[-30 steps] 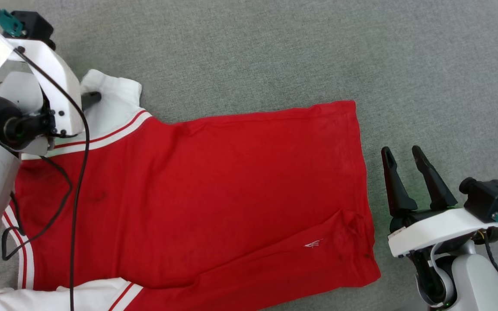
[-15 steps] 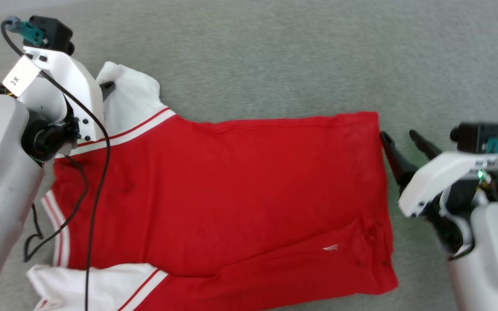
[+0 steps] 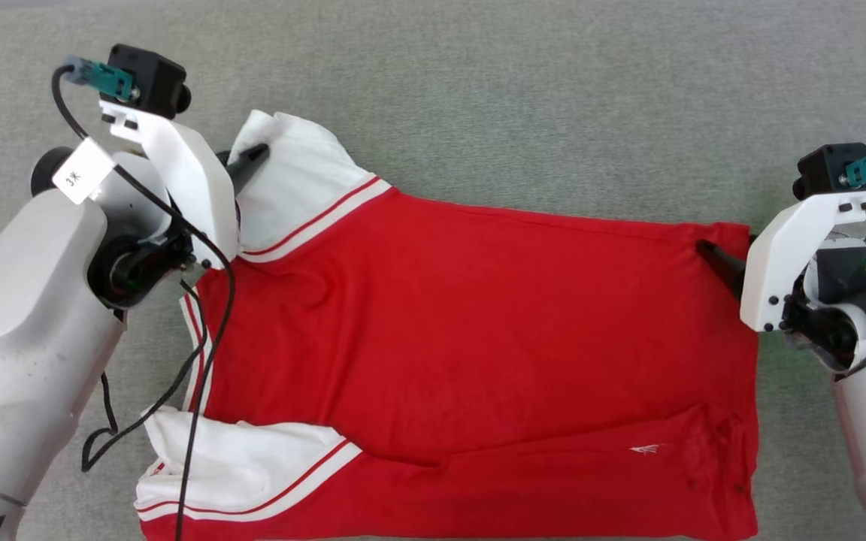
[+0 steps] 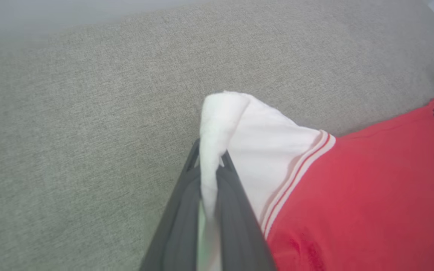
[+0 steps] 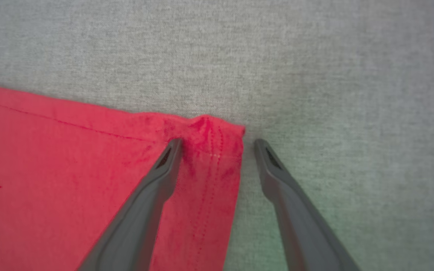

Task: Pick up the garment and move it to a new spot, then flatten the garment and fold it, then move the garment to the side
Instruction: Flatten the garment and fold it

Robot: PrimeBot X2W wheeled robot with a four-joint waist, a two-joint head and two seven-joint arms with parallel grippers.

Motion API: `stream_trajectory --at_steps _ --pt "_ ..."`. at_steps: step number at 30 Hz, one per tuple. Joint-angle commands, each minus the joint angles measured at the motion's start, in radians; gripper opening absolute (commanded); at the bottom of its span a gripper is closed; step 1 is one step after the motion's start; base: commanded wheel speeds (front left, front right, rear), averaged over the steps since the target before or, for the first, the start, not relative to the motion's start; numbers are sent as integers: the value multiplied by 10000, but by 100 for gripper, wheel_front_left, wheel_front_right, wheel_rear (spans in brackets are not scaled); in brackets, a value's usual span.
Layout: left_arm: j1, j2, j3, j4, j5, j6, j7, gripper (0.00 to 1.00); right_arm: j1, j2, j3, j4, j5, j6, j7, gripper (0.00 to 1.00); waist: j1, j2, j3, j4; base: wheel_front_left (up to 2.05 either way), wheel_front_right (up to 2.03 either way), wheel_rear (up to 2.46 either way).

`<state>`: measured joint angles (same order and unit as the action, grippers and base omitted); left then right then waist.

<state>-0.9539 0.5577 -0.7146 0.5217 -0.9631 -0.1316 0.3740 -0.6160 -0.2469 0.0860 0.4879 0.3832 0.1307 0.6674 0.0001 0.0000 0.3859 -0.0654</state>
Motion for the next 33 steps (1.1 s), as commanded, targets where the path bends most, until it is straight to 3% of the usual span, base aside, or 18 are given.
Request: stream_trajectory --at_steps 1,2,3,4,13,21,33 --pt "136 72 -63 -84 -78 17 -91 0 127 138 259 553 69 -1 436 100 -1 0 87 137 0 0 0" --pt "150 97 -67 -111 -118 17 -130 0 151 161 319 754 120 -1 601 74 -1 0 106 173 0 0 0" --pt "185 118 -88 -136 -172 18 -174 0 169 167 368 980 210 1 779 30 -1 0 109 205 0 0 0" --pt "189 163 -102 -136 -162 18 -225 0 167 169 399 1146 295 1 937 0 -1 0 108 234 0 0 0" --pt "259 427 -145 -256 -342 18 -947 0 -514 -451 -12 286 672 -5 537 0 -1 0 -282 299 0 0 0" --pt "1050 897 -60 -822 -256 139 -1815 0 558 -636 -659 -1269 603 -7 291 0 -1 0 -1033 347 0 0 0" --pt "4464 1512 -136 -2725 -541 1368 -3108 0 3672 363 -1513 -2966 405 -5 -92 0 -1 0 -1946 562 0 0 0"
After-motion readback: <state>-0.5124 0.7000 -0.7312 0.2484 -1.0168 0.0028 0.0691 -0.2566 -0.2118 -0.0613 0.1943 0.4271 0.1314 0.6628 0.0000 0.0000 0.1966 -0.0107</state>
